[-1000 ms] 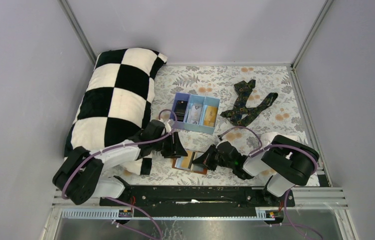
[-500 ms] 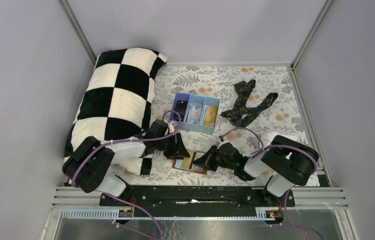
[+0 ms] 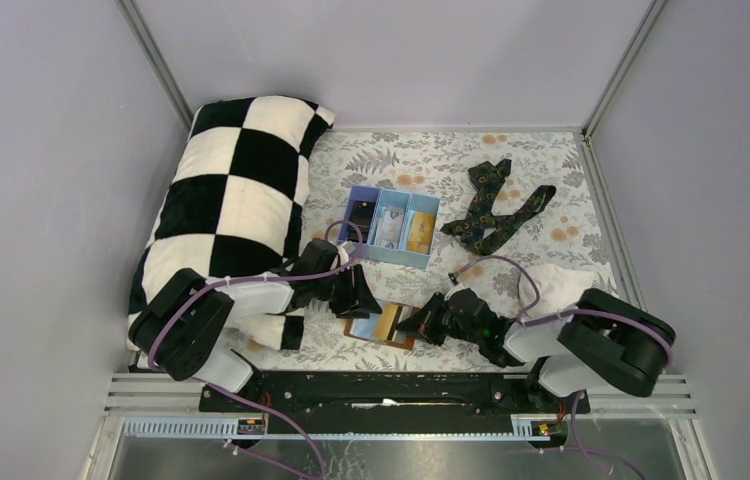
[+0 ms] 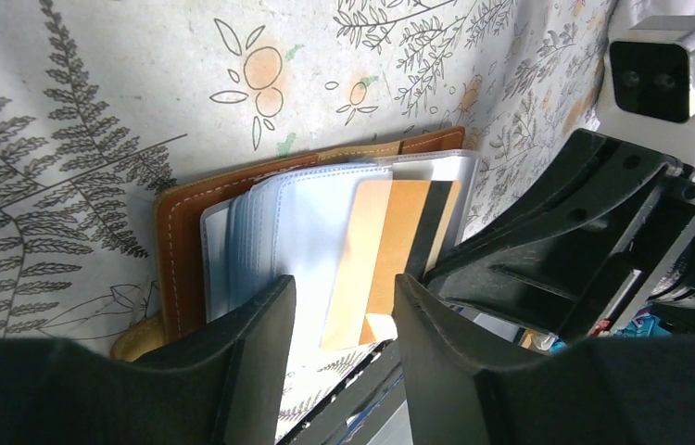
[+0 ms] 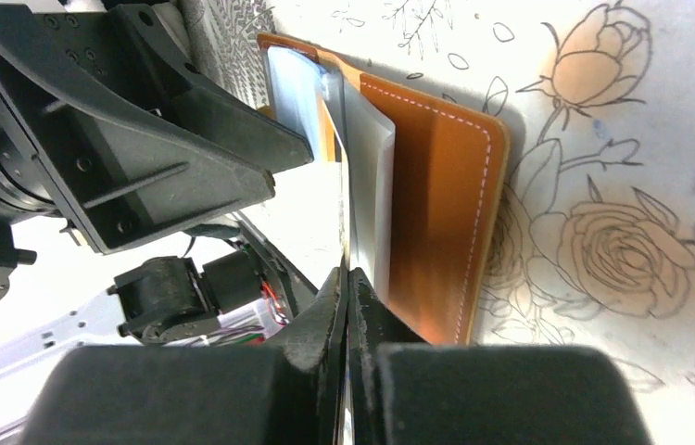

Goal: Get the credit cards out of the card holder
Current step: Remove the credit card from the card holder.

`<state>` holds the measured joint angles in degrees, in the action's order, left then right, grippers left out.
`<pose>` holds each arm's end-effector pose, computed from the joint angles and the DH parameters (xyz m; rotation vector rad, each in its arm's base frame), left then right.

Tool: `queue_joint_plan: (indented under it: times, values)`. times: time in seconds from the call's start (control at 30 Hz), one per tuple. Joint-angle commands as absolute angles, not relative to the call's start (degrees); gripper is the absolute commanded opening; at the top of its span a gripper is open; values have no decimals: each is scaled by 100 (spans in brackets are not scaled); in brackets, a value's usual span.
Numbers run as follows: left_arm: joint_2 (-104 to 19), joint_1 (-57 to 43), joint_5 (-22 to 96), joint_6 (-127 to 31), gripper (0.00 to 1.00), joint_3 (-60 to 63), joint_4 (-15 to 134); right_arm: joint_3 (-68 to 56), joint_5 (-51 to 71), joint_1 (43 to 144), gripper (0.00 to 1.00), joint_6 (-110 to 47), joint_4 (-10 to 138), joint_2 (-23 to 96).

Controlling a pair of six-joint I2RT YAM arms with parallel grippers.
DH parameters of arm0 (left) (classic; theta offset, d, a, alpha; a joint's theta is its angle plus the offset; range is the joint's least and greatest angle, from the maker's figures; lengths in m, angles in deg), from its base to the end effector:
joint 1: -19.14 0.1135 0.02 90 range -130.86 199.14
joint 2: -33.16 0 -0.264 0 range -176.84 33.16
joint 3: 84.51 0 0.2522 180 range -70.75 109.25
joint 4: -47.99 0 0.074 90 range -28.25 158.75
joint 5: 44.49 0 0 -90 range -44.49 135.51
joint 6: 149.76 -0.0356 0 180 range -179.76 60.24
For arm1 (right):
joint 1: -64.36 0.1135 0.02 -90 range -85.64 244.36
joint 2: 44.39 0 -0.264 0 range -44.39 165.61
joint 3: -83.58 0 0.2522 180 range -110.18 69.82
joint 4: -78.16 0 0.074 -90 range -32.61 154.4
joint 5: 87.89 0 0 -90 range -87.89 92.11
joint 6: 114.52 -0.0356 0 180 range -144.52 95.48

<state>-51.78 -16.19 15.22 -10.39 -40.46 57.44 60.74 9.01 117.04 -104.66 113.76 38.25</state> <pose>0.1970 -0.1617 0.1307 -0.0690 2.7337 -1.2056 0.1256 0.1718 0.1125 0.4748 2.3344 1.4687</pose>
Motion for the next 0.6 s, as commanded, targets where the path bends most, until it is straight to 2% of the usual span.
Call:
queue_joint_plan:
  times: [0.0, 0.2, 0.3, 0.4, 0.57]
  values:
    - [-5419, -1628, 2241, -1247, 50, -4279, 6091, 5989, 641, 11672, 0, -9963, 10100, 3120]
    - [-5243, -1623, 2183, -1274, 50, -4205, 6111, 5398, 176, 11674, 0, -9181, 7903, 1794]
    - [-4988, -1627, 1982, -1186, 52, -4270, 5818, 4579, -177, 11674, 0, -8668, 6645, 1308]
    - [-4546, -1636, 2012, -1083, 53, -4323, 5835, 3539, -642, 11674, 0, -8140, 5060, 1282]
    - [-3512, -1642, 2261, -973, 54, -4349, 6135, 1892, -1501, 11663, 0, -7309, 3734, 1871]
